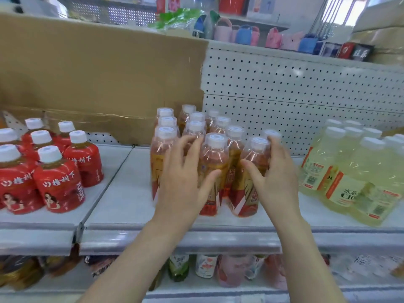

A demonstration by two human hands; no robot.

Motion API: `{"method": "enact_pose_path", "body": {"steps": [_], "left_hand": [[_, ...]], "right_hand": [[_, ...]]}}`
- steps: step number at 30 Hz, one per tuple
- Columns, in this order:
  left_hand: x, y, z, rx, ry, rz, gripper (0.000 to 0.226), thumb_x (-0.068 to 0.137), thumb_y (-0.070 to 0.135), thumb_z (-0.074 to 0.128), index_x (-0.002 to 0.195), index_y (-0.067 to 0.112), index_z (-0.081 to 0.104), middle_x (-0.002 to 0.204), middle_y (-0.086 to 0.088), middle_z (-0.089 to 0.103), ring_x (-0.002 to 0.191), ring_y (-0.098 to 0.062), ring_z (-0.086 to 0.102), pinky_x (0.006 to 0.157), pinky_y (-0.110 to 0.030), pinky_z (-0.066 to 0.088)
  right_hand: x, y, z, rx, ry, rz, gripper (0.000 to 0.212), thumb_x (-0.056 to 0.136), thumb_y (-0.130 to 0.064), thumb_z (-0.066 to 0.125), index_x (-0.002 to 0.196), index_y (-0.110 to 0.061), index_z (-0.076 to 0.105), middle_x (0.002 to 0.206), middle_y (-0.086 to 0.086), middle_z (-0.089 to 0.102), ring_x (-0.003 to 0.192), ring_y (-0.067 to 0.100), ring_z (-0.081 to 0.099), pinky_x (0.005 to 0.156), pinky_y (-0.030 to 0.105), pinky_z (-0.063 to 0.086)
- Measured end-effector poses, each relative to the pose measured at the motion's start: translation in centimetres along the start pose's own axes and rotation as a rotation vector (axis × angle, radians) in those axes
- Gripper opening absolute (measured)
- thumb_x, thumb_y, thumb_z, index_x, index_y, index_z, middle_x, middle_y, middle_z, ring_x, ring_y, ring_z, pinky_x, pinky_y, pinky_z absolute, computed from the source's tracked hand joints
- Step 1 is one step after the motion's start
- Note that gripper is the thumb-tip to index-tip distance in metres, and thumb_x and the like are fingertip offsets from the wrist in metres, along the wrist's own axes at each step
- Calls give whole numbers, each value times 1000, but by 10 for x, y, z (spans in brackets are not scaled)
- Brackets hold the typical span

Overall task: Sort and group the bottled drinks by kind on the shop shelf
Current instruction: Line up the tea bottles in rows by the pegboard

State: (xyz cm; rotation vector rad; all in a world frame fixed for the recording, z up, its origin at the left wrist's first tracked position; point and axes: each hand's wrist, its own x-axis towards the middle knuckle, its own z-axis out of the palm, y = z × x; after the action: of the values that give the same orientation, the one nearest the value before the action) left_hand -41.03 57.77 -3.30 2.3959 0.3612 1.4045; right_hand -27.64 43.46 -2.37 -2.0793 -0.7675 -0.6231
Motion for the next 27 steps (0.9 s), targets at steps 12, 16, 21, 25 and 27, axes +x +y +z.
{"method": "enact_pose_path", "body": {"steps": [12, 16, 21, 25, 27], "left_hand": [[-22, 33, 8, -129, 35, -274, 95, 81, 27, 81, 152, 40, 19, 151, 15, 37, 136, -2, 39, 111, -31, 39], [-32, 24, -27, -274, 174, -391, 97, 76, 24, 83, 146, 53, 23, 146, 14, 46, 128, -4, 52, 105, -38, 48], [-27, 0, -72, -269, 230, -446, 96, 78, 25, 82, 153, 44, 24, 145, 17, 44, 126, -1, 49, 101, -20, 44], [-30, -16, -91, -247, 217, -443, 96, 78, 23, 82, 150, 50, 25, 147, 19, 42, 127, -5, 50, 105, -32, 46], [-33, -22, -95, -246, 206, -444, 96, 78, 23, 82, 149, 54, 25, 148, 20, 41, 128, -5, 50, 105, -32, 47]], "right_hand": [[36, 35, -6, -117, 58, -44, 81, 90, -33, 73, 155, -15, 27, 145, 17, 44, 130, 33, 42, 108, 46, 39], [33, 1, 15, -174, 8, -297, 82, 89, -32, 71, 156, -21, 25, 156, 22, 30, 144, 40, 30, 117, 51, 28], [37, -17, 39, -306, -217, -228, 83, 89, -14, 75, 156, -25, 27, 162, 22, 16, 144, 43, 27, 115, 46, 32], [40, -19, 52, -432, -57, -156, 77, 78, -4, 80, 145, -20, 44, 148, 24, 35, 130, 44, 39, 106, 46, 38], [44, -18, 59, -483, -25, -101, 73, 75, -3, 81, 139, -17, 49, 144, 25, 38, 126, 44, 40, 105, 49, 39]]}}
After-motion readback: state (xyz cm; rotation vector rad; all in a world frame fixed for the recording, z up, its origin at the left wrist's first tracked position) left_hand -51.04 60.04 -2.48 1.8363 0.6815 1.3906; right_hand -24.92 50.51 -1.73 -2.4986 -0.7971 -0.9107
